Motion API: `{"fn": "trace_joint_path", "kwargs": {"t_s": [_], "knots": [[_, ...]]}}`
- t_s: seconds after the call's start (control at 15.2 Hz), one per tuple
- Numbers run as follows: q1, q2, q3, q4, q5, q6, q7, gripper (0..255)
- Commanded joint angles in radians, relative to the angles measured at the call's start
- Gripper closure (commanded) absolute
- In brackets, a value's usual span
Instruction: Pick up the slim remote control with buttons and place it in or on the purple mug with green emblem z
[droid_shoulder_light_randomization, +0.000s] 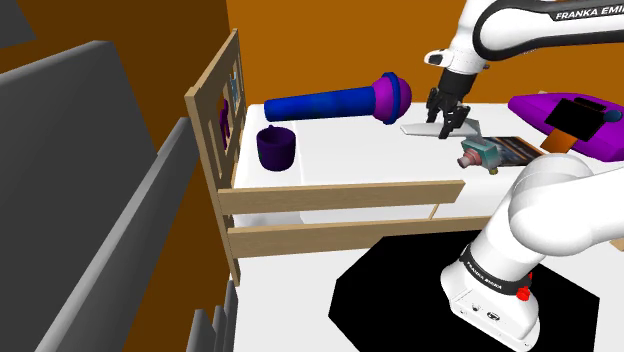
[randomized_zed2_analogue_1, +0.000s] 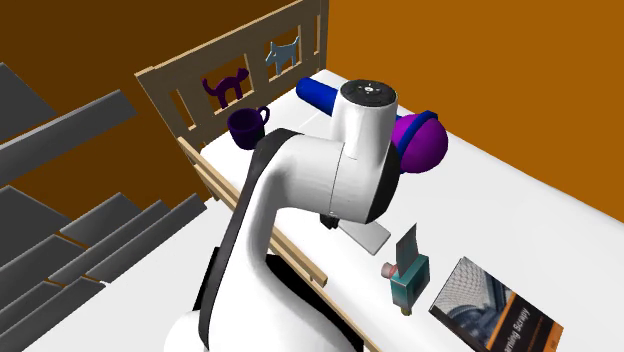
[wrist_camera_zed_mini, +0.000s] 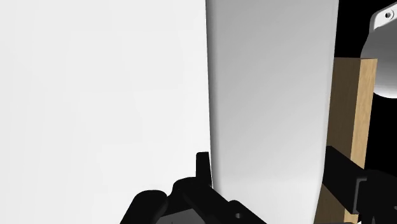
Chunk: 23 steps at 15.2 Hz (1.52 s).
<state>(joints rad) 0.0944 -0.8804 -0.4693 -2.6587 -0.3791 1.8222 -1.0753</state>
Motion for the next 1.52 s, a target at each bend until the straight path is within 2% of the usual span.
{"fn": "trace_joint_path", "kwargs": {"t_s": [0.0, 0.33, 0.86, 1.45], "knots": [[0.003, -0.002, 0.009, 0.024, 0.008, -0.027, -0.002, 255], [0.010, -0.004, 0.028, 0.080, 0.026, -0.084, -0.006, 255], [0.141, 0.213, 0.116, 0.179, 0.144, 0.017, 0.137, 255], [0.254, 0.497, 0.185, 0.381, 0.256, 0.085, 0.245, 255]]}}
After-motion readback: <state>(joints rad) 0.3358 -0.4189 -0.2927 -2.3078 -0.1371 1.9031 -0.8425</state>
